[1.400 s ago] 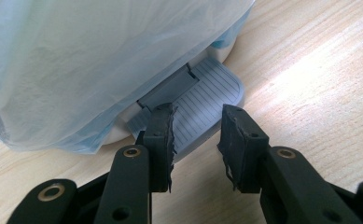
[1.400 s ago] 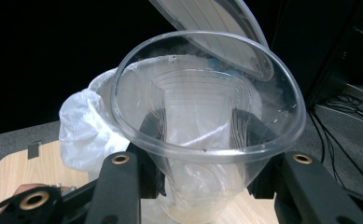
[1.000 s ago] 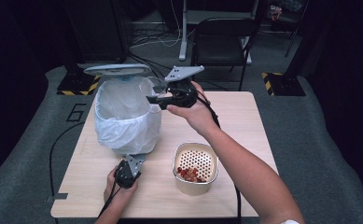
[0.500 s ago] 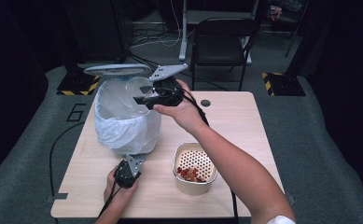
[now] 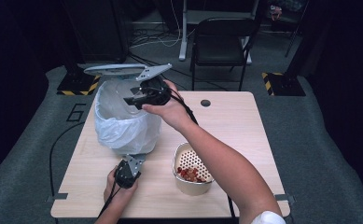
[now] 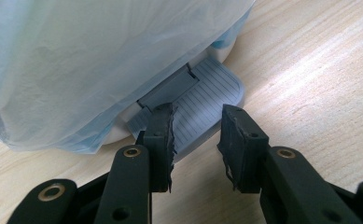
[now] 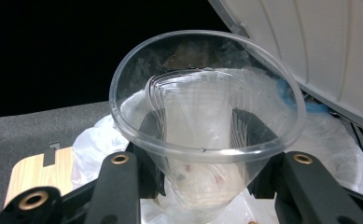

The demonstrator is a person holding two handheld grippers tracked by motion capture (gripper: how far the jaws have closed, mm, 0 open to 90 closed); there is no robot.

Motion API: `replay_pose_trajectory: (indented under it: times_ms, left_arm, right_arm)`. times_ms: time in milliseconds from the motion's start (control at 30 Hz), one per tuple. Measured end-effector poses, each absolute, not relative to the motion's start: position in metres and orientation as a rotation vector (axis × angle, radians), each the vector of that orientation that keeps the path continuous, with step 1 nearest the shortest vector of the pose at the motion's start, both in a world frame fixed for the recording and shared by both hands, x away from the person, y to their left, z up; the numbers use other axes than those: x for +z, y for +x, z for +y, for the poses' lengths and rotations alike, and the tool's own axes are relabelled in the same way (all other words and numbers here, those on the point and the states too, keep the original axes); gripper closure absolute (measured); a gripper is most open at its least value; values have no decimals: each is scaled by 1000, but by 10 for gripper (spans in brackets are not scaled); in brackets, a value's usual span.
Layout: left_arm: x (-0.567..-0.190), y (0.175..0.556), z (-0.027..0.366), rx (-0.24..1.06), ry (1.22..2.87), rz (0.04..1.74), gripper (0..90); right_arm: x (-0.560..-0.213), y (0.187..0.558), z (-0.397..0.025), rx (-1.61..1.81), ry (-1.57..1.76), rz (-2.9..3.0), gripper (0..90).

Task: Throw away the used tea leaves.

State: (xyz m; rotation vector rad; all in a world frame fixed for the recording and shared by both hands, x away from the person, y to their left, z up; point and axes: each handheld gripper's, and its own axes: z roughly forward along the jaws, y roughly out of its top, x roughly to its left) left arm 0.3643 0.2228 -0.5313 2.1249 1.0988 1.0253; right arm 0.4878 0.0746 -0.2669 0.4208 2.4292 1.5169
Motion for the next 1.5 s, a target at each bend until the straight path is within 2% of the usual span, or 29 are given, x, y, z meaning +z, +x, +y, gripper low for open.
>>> replay_pose_trajectory:
  times_ms: [667,733,800,833,867,933,1000,1067,1500]
  left_arm:
    - [-531,364,223,1023,2124,1099,649]
    - [-531,364,223,1023,2124,1099,649]
    - [-531,364,223,1020,2122,1101,649]
    - [-531,364,223,1020,2122,1101,649]
    - [-533,365,223,1043,2095,1102,649]
    - [-531,364,224,1009,2114,1106,649]
    - [-533,365,223,1049,2081,1106,649]
    - [-531,365,225,1002,2112,1107,649]
    - [-531,365,225,1003,2111,1107,654]
  right_arm:
    - [-286,509,93,1473,624,2414,532]
    - [-289,512,96,1470,670,2406,498]
    - [-291,514,99,1466,677,2392,427]
    - [-291,514,99,1466,677,2392,427]
    - [-293,514,99,1465,684,2377,387]
    - [-295,515,100,1477,723,2363,287]
    - [-296,515,100,1479,724,2356,273]
    - [-297,514,96,1484,719,2362,264]
    - [-300,513,99,1504,766,2358,172]
